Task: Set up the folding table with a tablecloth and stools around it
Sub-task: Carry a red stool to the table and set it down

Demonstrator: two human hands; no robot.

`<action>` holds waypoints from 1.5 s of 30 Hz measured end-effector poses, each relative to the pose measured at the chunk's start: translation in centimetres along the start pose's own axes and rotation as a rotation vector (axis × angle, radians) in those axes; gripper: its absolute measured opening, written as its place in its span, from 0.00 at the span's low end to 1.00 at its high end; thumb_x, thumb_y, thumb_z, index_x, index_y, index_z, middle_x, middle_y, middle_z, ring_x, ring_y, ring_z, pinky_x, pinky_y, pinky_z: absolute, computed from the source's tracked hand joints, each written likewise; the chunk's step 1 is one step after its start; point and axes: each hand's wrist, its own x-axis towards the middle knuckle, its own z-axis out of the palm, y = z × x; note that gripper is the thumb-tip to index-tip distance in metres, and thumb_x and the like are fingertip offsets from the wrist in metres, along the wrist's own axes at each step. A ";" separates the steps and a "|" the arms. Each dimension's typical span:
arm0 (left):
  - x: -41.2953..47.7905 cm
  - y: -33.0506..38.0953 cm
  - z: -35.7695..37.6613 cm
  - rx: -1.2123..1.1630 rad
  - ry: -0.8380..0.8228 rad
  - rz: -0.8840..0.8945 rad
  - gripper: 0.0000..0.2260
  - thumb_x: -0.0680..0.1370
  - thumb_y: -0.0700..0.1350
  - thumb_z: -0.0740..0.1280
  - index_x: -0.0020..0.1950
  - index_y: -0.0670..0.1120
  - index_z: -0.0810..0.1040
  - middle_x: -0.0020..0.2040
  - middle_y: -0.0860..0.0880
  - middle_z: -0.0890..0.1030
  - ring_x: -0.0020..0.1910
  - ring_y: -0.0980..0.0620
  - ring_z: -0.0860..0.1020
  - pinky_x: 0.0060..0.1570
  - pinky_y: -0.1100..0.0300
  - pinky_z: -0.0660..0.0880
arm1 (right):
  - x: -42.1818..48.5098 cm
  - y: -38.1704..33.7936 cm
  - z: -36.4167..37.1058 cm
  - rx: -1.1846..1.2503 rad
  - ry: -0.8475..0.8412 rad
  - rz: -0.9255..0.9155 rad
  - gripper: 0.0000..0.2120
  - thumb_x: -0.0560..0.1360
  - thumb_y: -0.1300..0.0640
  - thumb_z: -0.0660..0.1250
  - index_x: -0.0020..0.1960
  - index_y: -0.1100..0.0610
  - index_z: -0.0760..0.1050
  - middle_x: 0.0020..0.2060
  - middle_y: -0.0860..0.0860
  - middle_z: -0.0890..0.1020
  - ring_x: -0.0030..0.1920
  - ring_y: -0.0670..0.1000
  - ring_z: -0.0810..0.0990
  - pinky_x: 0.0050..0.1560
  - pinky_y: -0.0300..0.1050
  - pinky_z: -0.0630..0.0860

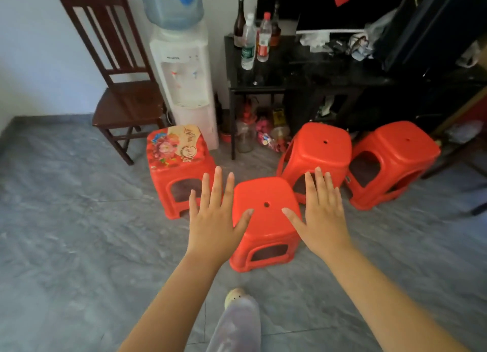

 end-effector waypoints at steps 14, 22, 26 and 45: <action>14.3 -3.0 28.4 -0.148 -0.484 -0.416 0.48 0.72 0.64 0.64 0.76 0.46 0.35 0.78 0.47 0.37 0.77 0.46 0.41 0.74 0.44 0.49 | 16.0 12.9 26.0 -0.045 -0.379 0.237 0.49 0.70 0.38 0.69 0.78 0.62 0.47 0.78 0.60 0.49 0.77 0.61 0.48 0.76 0.56 0.50; 16.4 -5.6 39.1 -0.329 -0.472 -0.677 0.52 0.70 0.65 0.68 0.77 0.44 0.37 0.78 0.43 0.42 0.77 0.46 0.44 0.74 0.48 0.49 | 18.2 17.8 35.1 0.117 -0.481 0.359 0.55 0.67 0.39 0.73 0.78 0.60 0.43 0.78 0.58 0.50 0.77 0.57 0.48 0.75 0.54 0.50; 16.7 -5.9 41.4 -0.541 -0.443 -0.845 0.54 0.68 0.60 0.73 0.77 0.43 0.38 0.78 0.44 0.45 0.77 0.47 0.47 0.73 0.50 0.52 | 18.7 19.0 37.1 0.274 -0.483 0.463 0.59 0.64 0.41 0.76 0.78 0.58 0.40 0.78 0.58 0.49 0.77 0.57 0.49 0.74 0.53 0.52; 11.4 -7.4 23.1 -0.689 -0.114 -1.050 0.34 0.66 0.60 0.74 0.65 0.47 0.69 0.61 0.48 0.78 0.59 0.45 0.77 0.56 0.51 0.74 | 17.8 7.9 21.8 0.393 -0.578 0.285 0.56 0.54 0.30 0.71 0.74 0.53 0.56 0.67 0.52 0.73 0.64 0.53 0.75 0.64 0.52 0.72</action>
